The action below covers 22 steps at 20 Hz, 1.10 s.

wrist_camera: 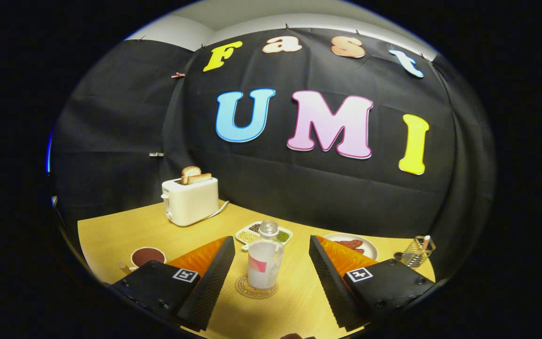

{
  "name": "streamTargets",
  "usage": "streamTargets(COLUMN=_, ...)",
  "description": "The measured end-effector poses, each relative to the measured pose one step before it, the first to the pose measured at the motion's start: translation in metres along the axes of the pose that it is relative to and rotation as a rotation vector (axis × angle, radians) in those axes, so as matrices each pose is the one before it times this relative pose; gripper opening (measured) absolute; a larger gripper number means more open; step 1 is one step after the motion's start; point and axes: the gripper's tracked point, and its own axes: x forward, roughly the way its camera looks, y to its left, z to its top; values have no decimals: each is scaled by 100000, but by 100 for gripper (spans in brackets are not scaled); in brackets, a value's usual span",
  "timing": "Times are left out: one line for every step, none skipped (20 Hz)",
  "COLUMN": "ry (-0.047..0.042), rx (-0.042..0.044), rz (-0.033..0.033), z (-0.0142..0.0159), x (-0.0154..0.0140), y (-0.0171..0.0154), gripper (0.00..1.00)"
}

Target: Take the bottle from table, then pour the juice into the cup, finally place the bottle on the coaster

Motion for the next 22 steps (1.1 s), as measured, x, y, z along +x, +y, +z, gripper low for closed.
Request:
streamTargets(ry=-622, rx=371, rz=-2279, z=1016, x=-1126, y=-443, gripper=97)
streamTargets(ry=-29, rx=171, rz=-2075, z=810, x=-1095, y=-441, gripper=97)
streamTargets(ry=9, rx=-151, rz=-2309, z=848, x=-1121, y=-633, gripper=97)
streamTargets(ry=-522, rx=112, rz=-2330, z=938, x=-1220, y=-673, gripper=97)
streamTargets(ry=-718, rx=319, rz=-2122, z=1138, x=-1333, y=-622, gripper=98)
streamTargets(ry=-803, rx=712, rz=-1891, z=869, x=-1295, y=-572, gripper=97)
streamTargets(ry=-778, rx=356, rz=-1517, z=773, x=-1330, y=-498, gripper=97)
streamTargets(ry=-654, rx=-232, rz=-1784, z=625, x=-1382, y=-567, gripper=97)
streamTargets(ry=-403, rx=-708, rz=-1552, z=540, x=-1226, y=-577, gripper=97)
streamTargets(ry=-303, rx=-375, rz=-621, z=355, x=-1432, y=-377, gripper=97)
streamTargets(ry=-284, rx=-16, rz=-568, z=401, x=-1380, y=-326, gripper=97)
streamTargets(ry=-486, rx=64, rz=-505, z=390, x=-1212, y=-302, gripper=97)
streamTargets(ry=-346, rx=-226, rz=-748, z=363, x=-1079, y=-349, gripper=97)
streamTargets(ry=-199, rx=-737, rz=-832, z=163, x=-1099, y=-438, gripper=97)
streamTargets(ry=-121, rx=-848, rz=-1299, z=155, x=-1011, y=-395, gripper=97)
streamTargets(ry=-224, rx=103, rz=-885, z=176, x=-873, y=-213, gripper=97)
streamTargets(ry=-237, rx=1215, rz=11, z=332, x=-860, y=28, gripper=97)
streamTargets(ry=355, rx=1374, rz=638, z=23, x=-583, y=190, gripper=97)
streamTargets(ry=200, rx=616, rz=594, z=-77, x=-318, y=196, gripper=97)
streamTargets(ry=-274, rx=-125, rz=247, z=145, x=-184, y=-26, gripper=97)
streamTargets(ry=-361, rx=159, rz=472, z=279, x=-87, y=-68, gripper=97)
streamTargets(ry=7, rx=1013, rz=-23, z=165, x=-27, y=-140, gripper=97)
